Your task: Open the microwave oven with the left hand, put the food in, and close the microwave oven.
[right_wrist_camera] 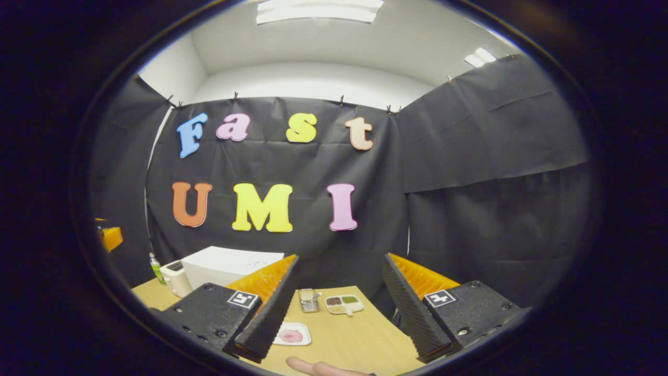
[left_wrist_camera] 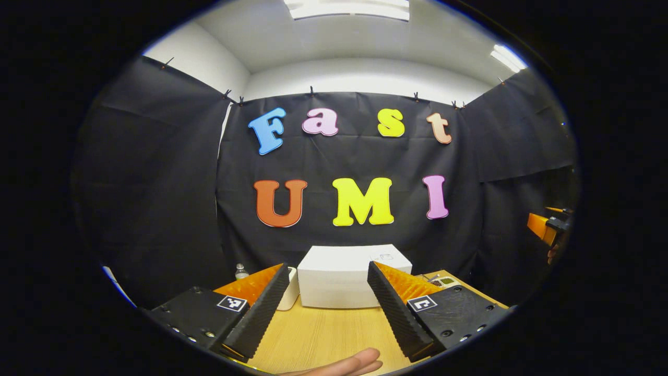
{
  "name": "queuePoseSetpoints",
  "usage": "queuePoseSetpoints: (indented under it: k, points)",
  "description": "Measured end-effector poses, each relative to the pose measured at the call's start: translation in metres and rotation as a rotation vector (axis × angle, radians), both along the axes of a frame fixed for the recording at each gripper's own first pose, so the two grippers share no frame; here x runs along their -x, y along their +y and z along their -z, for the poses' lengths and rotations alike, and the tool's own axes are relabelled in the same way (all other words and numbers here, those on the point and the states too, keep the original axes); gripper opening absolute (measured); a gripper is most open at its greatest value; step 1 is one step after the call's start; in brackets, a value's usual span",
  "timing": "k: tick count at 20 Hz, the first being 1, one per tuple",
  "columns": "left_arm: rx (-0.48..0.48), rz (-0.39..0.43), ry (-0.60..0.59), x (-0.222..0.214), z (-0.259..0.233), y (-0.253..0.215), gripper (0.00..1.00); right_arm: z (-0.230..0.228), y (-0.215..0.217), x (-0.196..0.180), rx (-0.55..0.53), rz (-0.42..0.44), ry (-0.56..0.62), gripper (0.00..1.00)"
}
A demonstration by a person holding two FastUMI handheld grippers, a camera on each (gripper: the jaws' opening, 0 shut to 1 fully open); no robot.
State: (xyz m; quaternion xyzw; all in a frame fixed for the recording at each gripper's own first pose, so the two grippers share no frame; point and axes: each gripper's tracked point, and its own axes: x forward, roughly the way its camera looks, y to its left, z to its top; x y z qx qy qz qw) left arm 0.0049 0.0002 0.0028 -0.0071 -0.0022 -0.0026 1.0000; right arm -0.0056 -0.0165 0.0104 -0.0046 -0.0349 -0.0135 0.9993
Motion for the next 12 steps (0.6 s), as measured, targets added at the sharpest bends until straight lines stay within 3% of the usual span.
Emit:
queuePoseSetpoints:
  k: [1,2,3,5,6,7,8,9,12]
  points:
    - [-0.002,0.005,0.004,-0.001,0.002,-0.003,0.85,0.002,0.001,0.0,-0.002,-0.01,0.002,0.92]
    - [-0.003,0.008,0.004,-0.004,0.002,-0.005,0.85,0.004,0.002,0.0,-0.009,-0.019,0.005,1.0]
    - [-0.005,0.008,-0.001,-0.008,0.002,-0.007,0.95,0.005,0.001,-0.001,-0.015,-0.023,0.004,1.0]
    - [-0.009,0.005,-0.003,-0.02,0.007,-0.013,0.95,0.006,-0.004,-0.005,-0.02,-0.018,-0.002,1.0]
    - [-0.009,0.009,0.001,-0.028,0.012,-0.018,0.95,0.008,-0.007,-0.007,-0.023,-0.015,-0.002,0.91]
    - [-0.006,0.018,0.01,-0.038,0.016,-0.026,0.95,0.011,-0.007,-0.009,-0.026,-0.021,0.001,0.91]
    - [0.0,0.027,0.023,-0.049,0.024,-0.034,0.95,0.013,-0.008,-0.011,-0.03,-0.025,0.004,1.0]
    - [0.007,0.035,0.036,-0.06,0.032,-0.043,0.95,0.015,-0.012,-0.014,-0.031,-0.025,0.004,0.92]
    - [0.024,0.063,0.066,-0.1,0.056,-0.069,0.95,0.019,-0.025,-0.025,-0.035,-0.018,0.005,0.91]
